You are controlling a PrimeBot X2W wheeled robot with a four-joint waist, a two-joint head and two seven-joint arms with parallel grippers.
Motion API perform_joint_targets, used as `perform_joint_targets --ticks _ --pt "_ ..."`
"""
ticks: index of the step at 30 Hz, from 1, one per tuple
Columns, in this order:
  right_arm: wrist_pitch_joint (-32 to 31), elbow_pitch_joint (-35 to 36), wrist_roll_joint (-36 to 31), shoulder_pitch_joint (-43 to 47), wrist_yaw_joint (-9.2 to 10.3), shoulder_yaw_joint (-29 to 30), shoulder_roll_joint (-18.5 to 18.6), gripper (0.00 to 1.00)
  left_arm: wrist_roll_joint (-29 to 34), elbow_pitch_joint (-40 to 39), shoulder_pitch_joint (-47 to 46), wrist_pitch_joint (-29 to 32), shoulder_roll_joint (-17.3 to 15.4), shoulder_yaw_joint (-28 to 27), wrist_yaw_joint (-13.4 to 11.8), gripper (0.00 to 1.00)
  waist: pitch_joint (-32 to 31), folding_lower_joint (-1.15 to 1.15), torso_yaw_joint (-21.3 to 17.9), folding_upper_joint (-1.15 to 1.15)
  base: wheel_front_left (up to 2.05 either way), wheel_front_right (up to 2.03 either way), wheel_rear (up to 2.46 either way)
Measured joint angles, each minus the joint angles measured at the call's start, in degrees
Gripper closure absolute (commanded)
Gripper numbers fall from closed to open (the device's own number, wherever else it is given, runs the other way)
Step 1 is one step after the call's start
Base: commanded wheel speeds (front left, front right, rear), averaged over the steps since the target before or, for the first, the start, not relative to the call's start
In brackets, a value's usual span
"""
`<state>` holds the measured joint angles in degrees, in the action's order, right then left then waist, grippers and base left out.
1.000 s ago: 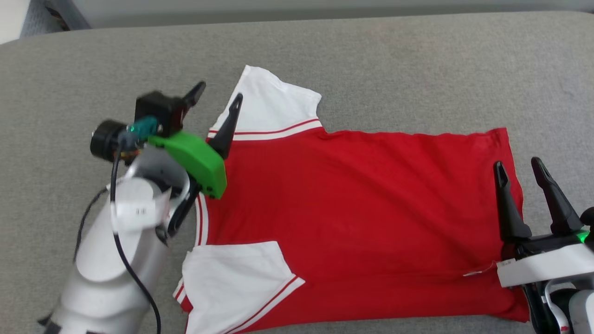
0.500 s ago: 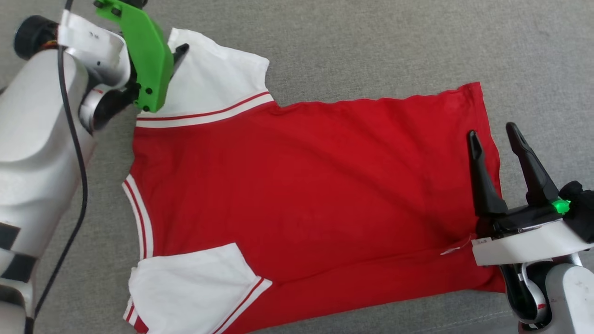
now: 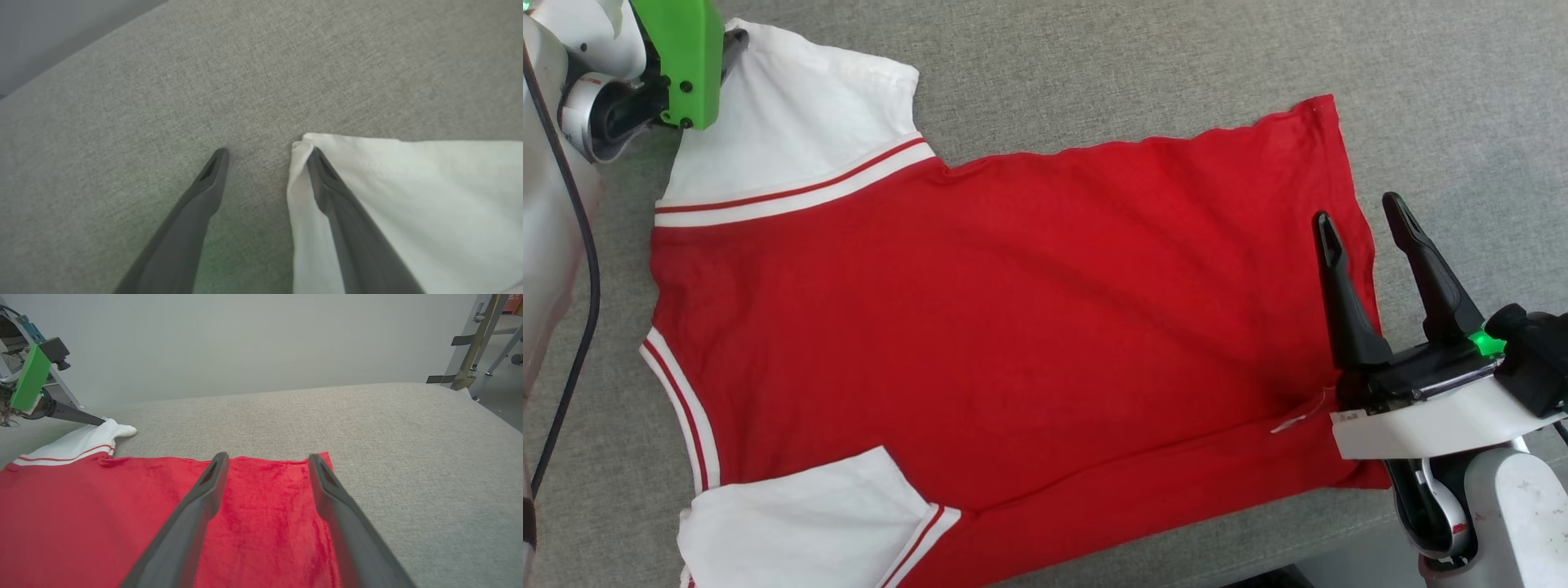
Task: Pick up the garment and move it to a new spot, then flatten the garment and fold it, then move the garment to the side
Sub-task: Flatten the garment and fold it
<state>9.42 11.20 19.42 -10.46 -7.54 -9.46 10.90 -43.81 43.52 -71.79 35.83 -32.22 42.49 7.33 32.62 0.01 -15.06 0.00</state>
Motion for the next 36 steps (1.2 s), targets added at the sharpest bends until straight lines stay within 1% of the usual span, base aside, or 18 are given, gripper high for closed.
perform_joint_targets --ticks 3,4,5,11,15,18,21,22,27,31,34,36 --pt "0.12 -0.23 0.03 -0.07 0.01 0.15 0.1 0.0 -1.89 -0.07 -0.66 0.57 -0.13 1.23 -0.02 0.0 0.6 0.0 -0.26 0.0 0.0 0.0 0.0" --pt "0.18 -0.34 0.05 -0.11 0.0 0.23 0.13 0.0 -2.41 -0.32 -0.86 0.86 -0.3 1.65 -0.04 0.3 0.69 0.0 -0.26 0.0 0.0 0.0 0.0" --pt "0.18 -0.47 0.12 -0.19 0.01 0.37 0.12 0.0 -3.02 -0.66 -0.98 1.36 -0.54 2.2 -0.04 1.0 0.74 0.0 -0.2 0.0 0.0 0.0 0.0" --pt "0.16 -1.07 0.27 -0.42 0.01 1.24 0.1 0.0 -6.48 -2.33 -1.03 1.76 -0.62 4.49 -0.03 1.0 0.65 -0.01 0.41 0.0 0.0 0.0 0.0" --pt "-0.14 -1.58 0.29 -0.66 0.0 1.68 0.13 0.0 -7.93 -1.58 -0.61 -1.58 0.04 4.57 -0.03 1.0 -0.11 0.0 0.84 0.0 0.0 0.0 0.0" --pt "-1.9 -2.1 0.27 -0.67 0.0 2.38 0.91 0.0 -8.57 -1.01 0.49 -4.11 0.75 4.42 -0.03 1.0 -1.19 0.0 1.3 0.0 0.0 0.0 0.0" --pt "-6.46 -2.69 0.25 -0.67 0.0 2.74 3.07 0.0 -9.22 -0.86 2.09 -6.1 1.6 4.27 -0.02 1.0 -2.78 0.0 1.97 0.0 0.0 0.0 0.0" --pt "-9.4 -2.79 0.27 -0.8 0.0 3.15 4.75 0.0 -9.36 -1.15 2.84 -6.81 1.7 4.3 -0.02 1.0 -3.76 0.0 2.52 0.0 0.0 0.0 0.0" --pt "-19.37 -2.93 1.04 -3.18 0.0 3.69 9.34 0.0 -10.94 -3.07 4.61 -9.43 1.78 3.04 -0.53 1.0 -6.36 0.0 4.42 0.0 0.0 0.0 0.0" --pt "-29.24 -4.09 3.87 -6.26 0.0 4.14 12.83 0.0 -12.36 -7.44 6.65 -10.6 2.05 1.96 -1.82 1.0 -7.94 0.0 6.75 0.0 0.0 0.0 0.0" --pt "-36.44 -5.93 5.27 -8.95 0.0 4.07 15.48 0.0 -12.96 -12.41 8.49 -11.09 1.99 1.66 -2.97 1.0 -8.79 -0.01 8.62 0.0 0.0 0.0 0.0" --pt "-41.28 -8.06 6.81 -10.95 0.0 3.8 17.06 0.0 -12.98 -16.68 9.73 -11.06 1.68 1.72 -4.19 1.0 -9.2 -0.01 9.99 0.0 0.0 0.0 0.0"
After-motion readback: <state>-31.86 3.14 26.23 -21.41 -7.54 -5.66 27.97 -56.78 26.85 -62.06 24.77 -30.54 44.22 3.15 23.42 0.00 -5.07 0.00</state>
